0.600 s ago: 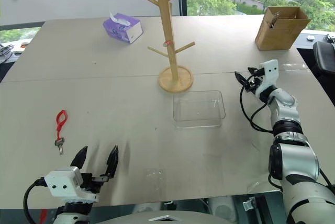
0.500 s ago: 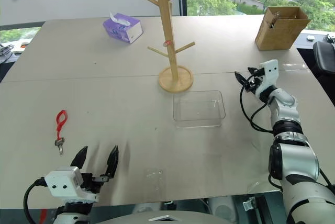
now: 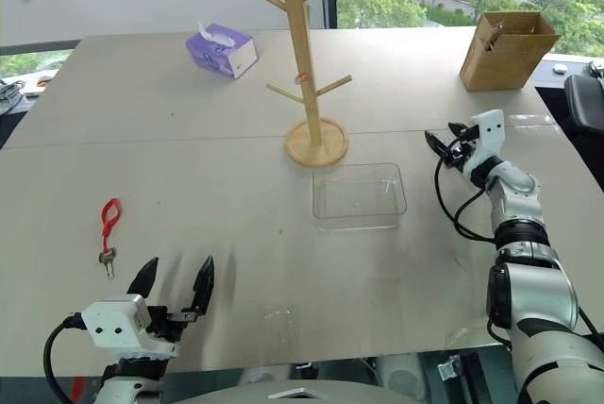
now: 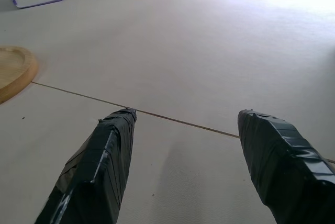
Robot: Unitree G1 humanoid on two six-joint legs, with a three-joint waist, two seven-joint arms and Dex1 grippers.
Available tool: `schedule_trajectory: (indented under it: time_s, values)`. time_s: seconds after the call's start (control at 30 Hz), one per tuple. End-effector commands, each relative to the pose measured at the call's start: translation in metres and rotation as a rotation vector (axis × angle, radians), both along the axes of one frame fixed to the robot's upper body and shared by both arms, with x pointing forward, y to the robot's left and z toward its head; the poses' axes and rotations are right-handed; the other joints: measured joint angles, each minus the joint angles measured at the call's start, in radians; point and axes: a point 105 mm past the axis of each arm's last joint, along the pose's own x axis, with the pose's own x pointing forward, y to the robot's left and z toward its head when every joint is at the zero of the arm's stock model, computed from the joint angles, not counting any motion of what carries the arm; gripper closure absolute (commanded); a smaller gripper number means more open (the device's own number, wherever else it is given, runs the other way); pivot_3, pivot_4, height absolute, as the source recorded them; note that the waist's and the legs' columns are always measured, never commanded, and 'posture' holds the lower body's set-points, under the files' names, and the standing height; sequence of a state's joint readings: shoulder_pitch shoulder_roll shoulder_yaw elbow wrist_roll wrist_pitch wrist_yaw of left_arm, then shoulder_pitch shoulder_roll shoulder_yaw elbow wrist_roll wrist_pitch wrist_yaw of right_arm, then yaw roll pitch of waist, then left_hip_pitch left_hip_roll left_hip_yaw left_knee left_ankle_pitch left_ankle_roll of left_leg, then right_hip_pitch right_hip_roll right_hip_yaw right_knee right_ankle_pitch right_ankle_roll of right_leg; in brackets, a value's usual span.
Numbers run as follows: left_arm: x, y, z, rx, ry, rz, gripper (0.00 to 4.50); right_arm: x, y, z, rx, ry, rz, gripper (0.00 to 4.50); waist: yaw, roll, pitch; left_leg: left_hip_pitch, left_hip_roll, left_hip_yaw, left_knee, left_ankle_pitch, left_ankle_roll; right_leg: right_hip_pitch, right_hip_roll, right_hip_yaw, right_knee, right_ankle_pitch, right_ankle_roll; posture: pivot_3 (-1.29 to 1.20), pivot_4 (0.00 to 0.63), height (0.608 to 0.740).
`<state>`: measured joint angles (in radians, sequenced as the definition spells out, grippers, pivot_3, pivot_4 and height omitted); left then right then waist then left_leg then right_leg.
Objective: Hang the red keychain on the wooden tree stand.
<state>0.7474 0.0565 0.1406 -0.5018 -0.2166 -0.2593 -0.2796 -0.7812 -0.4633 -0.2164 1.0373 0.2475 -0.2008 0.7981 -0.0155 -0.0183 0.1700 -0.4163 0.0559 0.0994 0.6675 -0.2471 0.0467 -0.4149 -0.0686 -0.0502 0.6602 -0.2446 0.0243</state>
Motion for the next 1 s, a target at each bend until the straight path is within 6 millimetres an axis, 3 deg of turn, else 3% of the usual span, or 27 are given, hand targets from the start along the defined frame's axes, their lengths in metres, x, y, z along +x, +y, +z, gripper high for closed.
schedule_trajectory:
  time_s: [0.03,0.5,0.7,0.87,1.0]
  values:
    - [0.002,-0.002,0.008,0.017,-0.027,-0.013,0.00,-0.001,-0.009,0.017,-0.010,-0.062,-0.014,1.18,0.000,0.000,0.000,0.000,0.000,0.000,0.000,0.000,0.000,0.000,0.000,0.000,0.000,0.000,0.000,0.00,0.150,0.740]
    - [0.010,-0.033,0.019,0.067,-0.066,-0.343,0.00,-0.008,0.000,0.021,-0.029,-0.052,0.088,1.18,0.001,0.000,0.000,0.000,0.000,0.000,0.000,0.000,0.000,0.000,0.000,0.000,0.000,0.000,0.000,0.00,0.150,0.740]
    - [-0.006,-0.069,0.016,0.142,-0.067,-0.732,0.00,-0.035,0.020,0.037,-0.156,0.046,0.469,1.18,0.002,0.002,0.001,0.000,0.000,0.000,0.000,0.000,0.000,0.000,-0.001,0.000,0.000,0.000,0.000,0.00,0.150,0.740]
    - [-0.006,-0.077,0.013,0.178,-0.090,-0.883,0.00,-0.070,0.027,0.058,-0.393,0.175,0.786,1.18,0.003,0.006,0.002,0.000,0.000,0.000,0.000,0.000,0.000,0.000,-0.002,-0.002,0.000,-0.002,-0.003,0.00,0.150,0.740]
    - [-0.011,-0.087,0.001,0.179,-0.075,-0.990,0.00,-0.086,0.043,0.071,-0.613,0.216,0.947,1.18,-0.002,0.008,0.002,0.000,0.000,0.000,0.000,0.000,0.000,-0.001,-0.002,-0.002,0.000,-0.002,-0.003,0.00,0.150,0.740]
